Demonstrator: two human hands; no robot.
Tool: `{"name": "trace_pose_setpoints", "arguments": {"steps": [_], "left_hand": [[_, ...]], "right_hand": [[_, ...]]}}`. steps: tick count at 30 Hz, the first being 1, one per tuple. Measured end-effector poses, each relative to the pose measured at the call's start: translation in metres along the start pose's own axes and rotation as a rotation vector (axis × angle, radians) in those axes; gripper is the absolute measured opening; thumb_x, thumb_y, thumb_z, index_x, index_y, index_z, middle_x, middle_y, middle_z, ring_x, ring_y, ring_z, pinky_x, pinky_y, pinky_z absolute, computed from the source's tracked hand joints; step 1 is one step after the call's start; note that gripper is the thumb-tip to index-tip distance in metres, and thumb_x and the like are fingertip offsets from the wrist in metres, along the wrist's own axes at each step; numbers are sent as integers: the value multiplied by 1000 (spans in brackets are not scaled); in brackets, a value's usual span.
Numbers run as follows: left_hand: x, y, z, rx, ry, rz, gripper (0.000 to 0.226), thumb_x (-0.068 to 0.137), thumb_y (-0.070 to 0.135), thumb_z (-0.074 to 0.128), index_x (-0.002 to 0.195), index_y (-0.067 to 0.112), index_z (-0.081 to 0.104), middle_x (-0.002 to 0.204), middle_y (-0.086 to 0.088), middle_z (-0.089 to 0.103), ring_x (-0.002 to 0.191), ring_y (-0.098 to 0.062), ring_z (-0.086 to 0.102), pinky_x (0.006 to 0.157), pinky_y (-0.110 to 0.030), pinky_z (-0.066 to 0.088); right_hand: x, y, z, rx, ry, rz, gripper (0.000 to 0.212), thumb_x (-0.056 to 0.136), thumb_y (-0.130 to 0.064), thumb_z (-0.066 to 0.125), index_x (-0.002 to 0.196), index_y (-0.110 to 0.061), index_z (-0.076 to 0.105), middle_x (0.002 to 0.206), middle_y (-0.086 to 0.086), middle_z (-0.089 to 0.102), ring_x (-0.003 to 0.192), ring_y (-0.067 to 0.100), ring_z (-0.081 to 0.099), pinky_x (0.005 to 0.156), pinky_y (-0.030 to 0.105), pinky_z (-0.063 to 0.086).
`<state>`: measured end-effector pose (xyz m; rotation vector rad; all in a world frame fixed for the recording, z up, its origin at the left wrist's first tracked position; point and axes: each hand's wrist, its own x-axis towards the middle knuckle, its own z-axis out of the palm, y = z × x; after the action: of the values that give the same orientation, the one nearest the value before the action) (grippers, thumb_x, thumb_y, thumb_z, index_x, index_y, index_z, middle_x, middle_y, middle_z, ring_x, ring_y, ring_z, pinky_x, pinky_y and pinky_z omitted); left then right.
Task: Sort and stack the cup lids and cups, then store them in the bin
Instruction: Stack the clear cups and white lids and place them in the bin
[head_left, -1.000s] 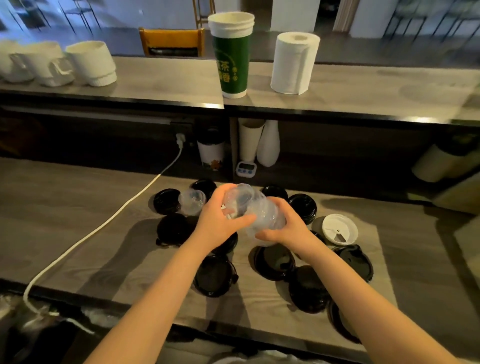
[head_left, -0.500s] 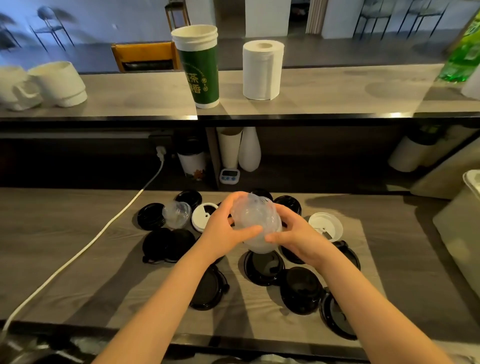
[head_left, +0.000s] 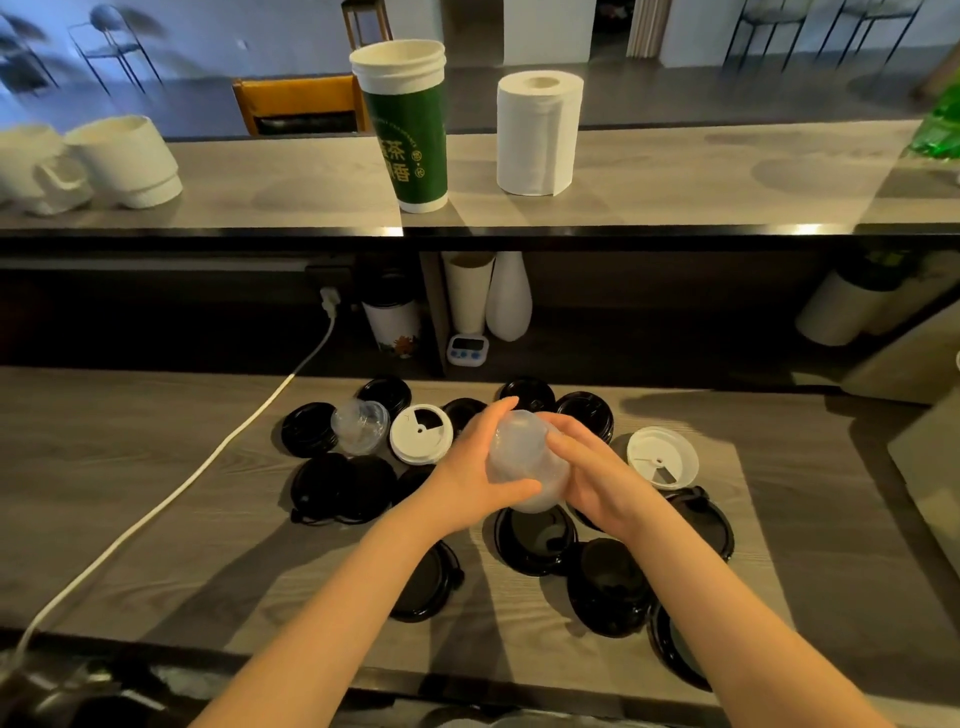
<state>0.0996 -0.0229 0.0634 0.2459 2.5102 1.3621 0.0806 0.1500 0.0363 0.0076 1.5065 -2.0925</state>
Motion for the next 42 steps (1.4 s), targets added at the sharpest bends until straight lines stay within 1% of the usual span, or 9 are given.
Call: {"name": "trace_pose_setpoints", "arguments": {"steps": [3,8,11,14,19,23,26,34,42], "left_hand": [[-3,-9,-1,27,-93,-54,100,81,29,71,149,31,-1,155,5,12,141,-13,18,107,-24,24],[-1,-27,-14,-71,-137,-127,104,82,29,71,150,27,-8,157,8,9,144,-13,15,115,-31,24],[5,-45,-30,-188,-19,-151,90,86,25,65,150,24,3,154,5,19,142,-12,19,114,-34,28],[15,-70,-57,-258,219,-231,75,87,20,64,149,20,19,147,0,32,139,-14,28,111,-34,31],[40,-125,-112,110,496,-479,65,86,26,65,143,13,34,147,-11,38,134,-28,36,107,-38,33],[53,-157,-135,424,384,-673,85,80,46,68,146,13,26,152,-12,25,139,-34,20,109,-43,26],[61,-170,-134,499,274,-748,88,76,52,68,145,15,28,150,-13,26,137,-34,21,106,-41,29],[78,-170,-121,615,235,-739,77,75,51,67,137,17,37,141,-9,33,129,-31,28,98,-37,36],[64,-161,-118,404,484,-619,74,70,44,76,129,10,46,139,-12,40,131,-32,29,104,-39,32]], "right_hand": [[7,1,5,-61,41,50,75,58,-46,78,123,-16,53,124,10,58,112,27,61,89,40,53],[23,6,18,-29,118,100,40,82,-24,67,118,-13,53,114,10,60,101,24,62,76,33,53],[38,3,26,-11,175,108,36,88,-21,59,122,-13,49,113,7,56,100,21,59,82,35,53],[54,-2,30,-13,203,83,41,86,-25,62,123,-14,49,116,7,57,104,21,58,86,35,51],[78,-12,34,-18,225,46,59,73,-36,72,124,-15,50,117,6,59,104,21,60,79,31,51],[90,-14,34,-23,222,31,67,69,-39,74,127,-16,49,120,6,58,108,21,59,84,33,51],[93,-9,32,-4,221,44,67,68,-43,68,126,-17,49,119,4,60,107,19,60,85,33,51],[96,-6,24,26,257,58,67,67,-41,68,126,-17,50,119,5,60,108,20,60,82,33,51],[91,-2,21,11,257,72,61,72,-39,70,125,-17,50,115,2,61,106,18,60,91,36,50]]}}
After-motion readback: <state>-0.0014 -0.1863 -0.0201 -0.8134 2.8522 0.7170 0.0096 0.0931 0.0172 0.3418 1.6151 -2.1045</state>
